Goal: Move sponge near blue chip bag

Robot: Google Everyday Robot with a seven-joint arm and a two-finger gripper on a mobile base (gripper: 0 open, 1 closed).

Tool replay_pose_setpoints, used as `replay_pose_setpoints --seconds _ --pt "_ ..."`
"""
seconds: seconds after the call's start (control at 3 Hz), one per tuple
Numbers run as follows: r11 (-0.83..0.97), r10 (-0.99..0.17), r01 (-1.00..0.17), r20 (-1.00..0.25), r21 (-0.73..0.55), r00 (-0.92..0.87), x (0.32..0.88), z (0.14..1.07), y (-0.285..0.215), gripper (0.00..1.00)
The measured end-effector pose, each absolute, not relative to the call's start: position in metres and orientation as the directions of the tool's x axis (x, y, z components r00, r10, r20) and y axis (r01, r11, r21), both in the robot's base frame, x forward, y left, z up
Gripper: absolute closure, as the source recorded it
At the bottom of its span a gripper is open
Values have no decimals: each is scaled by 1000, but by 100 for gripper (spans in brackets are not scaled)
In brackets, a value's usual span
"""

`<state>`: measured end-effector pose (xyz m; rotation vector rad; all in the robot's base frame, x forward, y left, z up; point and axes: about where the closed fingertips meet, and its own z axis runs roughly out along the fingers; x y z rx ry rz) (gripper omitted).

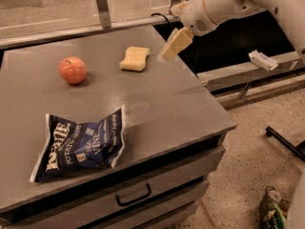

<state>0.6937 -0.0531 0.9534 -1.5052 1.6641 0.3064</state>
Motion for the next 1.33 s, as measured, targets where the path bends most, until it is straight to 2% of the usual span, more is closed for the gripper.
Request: replay_pose_setpoints --seconds 1.0,1.33 --pt "196 -646 -960 -763 -199 26 739 888 2 0" --pt "178 -655 -966 -755 -190 28 749 874 11 0"
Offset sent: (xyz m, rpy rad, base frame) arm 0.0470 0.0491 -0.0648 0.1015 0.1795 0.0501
